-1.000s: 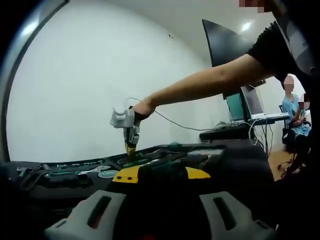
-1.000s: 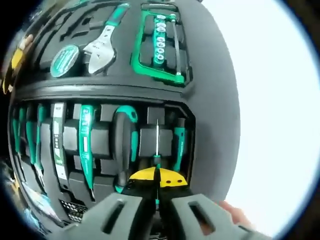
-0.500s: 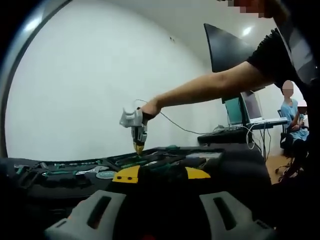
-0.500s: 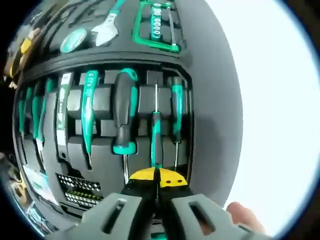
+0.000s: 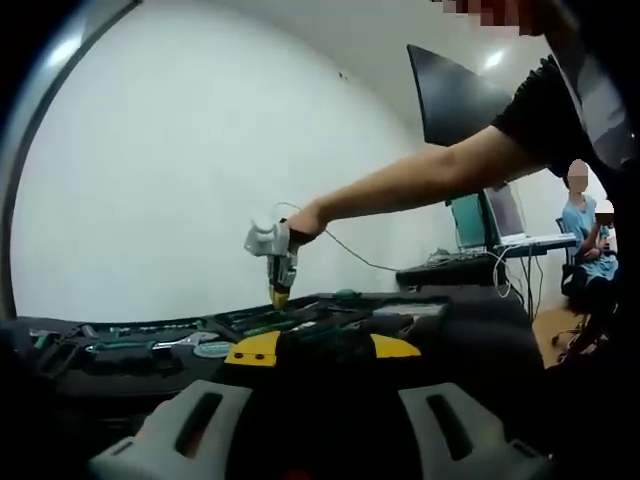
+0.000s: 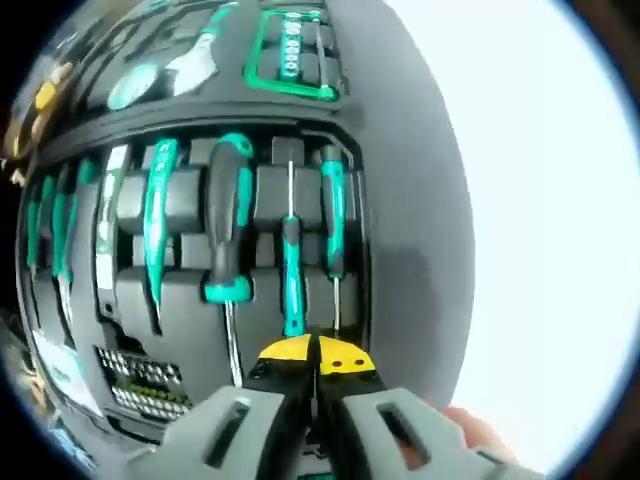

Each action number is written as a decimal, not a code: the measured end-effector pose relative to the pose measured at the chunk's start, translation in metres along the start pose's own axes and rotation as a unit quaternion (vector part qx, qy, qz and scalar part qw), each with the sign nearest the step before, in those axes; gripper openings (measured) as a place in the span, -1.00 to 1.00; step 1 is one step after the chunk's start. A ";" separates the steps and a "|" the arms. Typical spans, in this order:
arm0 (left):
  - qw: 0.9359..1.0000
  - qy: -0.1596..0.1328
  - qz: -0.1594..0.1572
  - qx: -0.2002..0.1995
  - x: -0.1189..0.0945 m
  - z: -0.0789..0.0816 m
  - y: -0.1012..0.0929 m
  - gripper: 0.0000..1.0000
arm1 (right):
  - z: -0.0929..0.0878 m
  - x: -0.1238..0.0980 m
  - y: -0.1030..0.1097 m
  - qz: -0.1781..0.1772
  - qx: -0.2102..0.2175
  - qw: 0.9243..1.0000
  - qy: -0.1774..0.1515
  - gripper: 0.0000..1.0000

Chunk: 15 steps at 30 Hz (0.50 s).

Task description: Pick up the tools and put them into their designated positions in the toolbox.

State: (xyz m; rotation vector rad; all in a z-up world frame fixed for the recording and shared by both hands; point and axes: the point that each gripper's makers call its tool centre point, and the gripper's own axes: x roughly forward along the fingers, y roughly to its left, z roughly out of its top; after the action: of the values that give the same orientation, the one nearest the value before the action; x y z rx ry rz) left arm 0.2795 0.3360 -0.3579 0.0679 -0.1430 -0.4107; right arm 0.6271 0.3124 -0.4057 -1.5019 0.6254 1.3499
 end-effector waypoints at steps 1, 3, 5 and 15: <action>1.000 0.001 -0.001 0.001 0.000 0.000 0.000 -0.38 | 0.000 -0.001 0.003 0.008 -0.004 1.000 -0.016 -1.00; 1.000 0.003 -0.002 0.002 0.000 -0.001 -0.001 -0.38 | 0.003 -0.005 0.000 0.004 -0.012 1.000 -0.023 -1.00; 1.000 0.005 -0.002 0.003 0.000 -0.002 -0.001 -0.38 | 0.004 -0.016 -0.009 -0.015 -0.014 0.999 -0.043 -1.00; 1.000 0.007 0.005 0.008 0.002 -0.002 0.000 -0.38 | -0.067 -0.064 -0.001 -0.081 0.072 0.992 -0.062 -0.94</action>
State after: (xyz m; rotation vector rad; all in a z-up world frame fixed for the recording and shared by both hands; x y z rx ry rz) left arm 0.2818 0.3351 -0.3600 0.0858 -0.1327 -0.4000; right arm 0.6410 0.2378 -0.3522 -1.3138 0.5002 1.2352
